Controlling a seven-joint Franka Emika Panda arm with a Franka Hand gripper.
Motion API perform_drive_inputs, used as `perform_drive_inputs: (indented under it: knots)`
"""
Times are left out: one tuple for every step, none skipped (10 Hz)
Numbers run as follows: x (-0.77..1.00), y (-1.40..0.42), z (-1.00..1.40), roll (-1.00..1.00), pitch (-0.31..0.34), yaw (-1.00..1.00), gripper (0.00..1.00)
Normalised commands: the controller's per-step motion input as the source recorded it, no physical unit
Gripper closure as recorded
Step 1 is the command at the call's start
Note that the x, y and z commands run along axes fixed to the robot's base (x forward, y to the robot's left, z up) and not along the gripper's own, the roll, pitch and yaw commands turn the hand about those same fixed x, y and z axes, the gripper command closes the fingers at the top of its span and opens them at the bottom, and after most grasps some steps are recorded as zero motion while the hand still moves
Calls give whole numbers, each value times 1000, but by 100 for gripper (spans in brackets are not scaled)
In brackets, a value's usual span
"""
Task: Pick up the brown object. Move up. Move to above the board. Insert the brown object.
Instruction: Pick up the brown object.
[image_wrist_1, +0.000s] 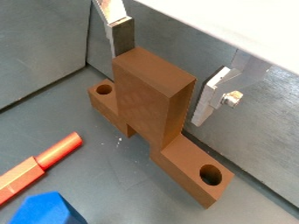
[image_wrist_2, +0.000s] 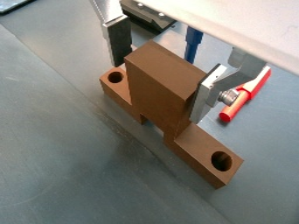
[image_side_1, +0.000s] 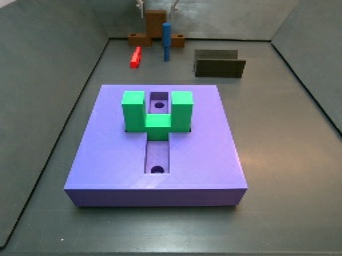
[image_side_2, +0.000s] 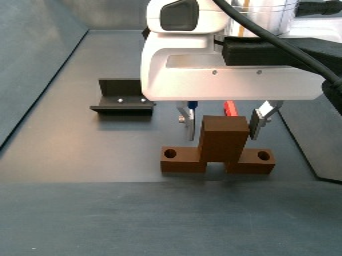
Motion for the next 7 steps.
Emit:
perform_drive_inputs:
  knots:
    - [-14, 0, -43, 0, 0, 0, 0]
    - [-40, 0, -80, 0, -10, 0, 0]
    - [-46, 0, -91, 0, -19, 0, 0]
    - [-37, 0, -100, 0, -20, 0, 0]
    - [-57, 0, -123, 0, -39, 0, 0]
    - [-80, 0, -111, 0, -34, 0, 0]
    - [-120, 20, -163, 7, -50, 0, 0]
